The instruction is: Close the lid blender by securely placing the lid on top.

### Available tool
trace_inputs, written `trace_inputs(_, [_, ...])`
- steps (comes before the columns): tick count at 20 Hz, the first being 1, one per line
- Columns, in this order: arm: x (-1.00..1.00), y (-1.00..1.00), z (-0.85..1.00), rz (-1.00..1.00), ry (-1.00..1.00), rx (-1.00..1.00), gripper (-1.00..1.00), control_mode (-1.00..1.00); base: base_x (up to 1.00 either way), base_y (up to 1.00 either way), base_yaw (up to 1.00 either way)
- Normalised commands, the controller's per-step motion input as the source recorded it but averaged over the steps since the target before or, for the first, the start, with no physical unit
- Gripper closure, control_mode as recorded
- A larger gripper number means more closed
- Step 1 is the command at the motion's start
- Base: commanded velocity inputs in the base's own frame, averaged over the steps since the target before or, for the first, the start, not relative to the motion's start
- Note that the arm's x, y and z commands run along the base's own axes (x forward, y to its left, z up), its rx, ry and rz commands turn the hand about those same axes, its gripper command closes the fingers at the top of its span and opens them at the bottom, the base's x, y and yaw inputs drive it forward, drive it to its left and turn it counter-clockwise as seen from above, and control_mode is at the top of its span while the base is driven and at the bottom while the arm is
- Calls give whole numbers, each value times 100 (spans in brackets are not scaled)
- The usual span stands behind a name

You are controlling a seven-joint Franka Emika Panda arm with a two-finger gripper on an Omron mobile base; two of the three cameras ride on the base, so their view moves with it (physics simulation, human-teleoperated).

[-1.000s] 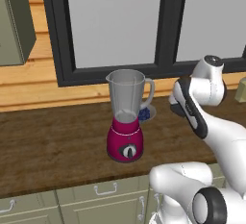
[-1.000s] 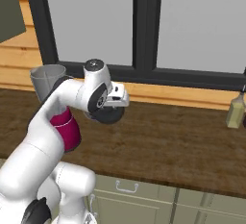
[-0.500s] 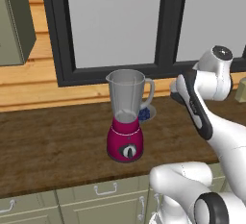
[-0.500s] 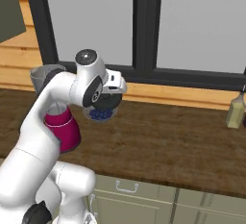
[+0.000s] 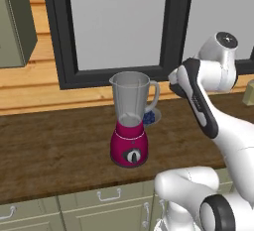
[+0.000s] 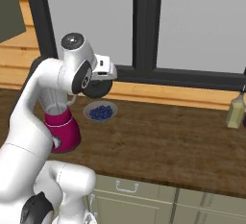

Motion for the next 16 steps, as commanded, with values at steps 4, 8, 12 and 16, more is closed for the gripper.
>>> trace_inputs(4, [-1,38,44,6,-6,0,100,-100,0,0,0])
trace_inputs(8, [-1,42,29,7,-9,0,100,-100,0,0,0])
trace_inputs(12, [0,49,13,8,-8,0,100,-100,0,0,0])
trace_inputs(16, [0,55,5,9,-5,0,100,-100,0,0,0])
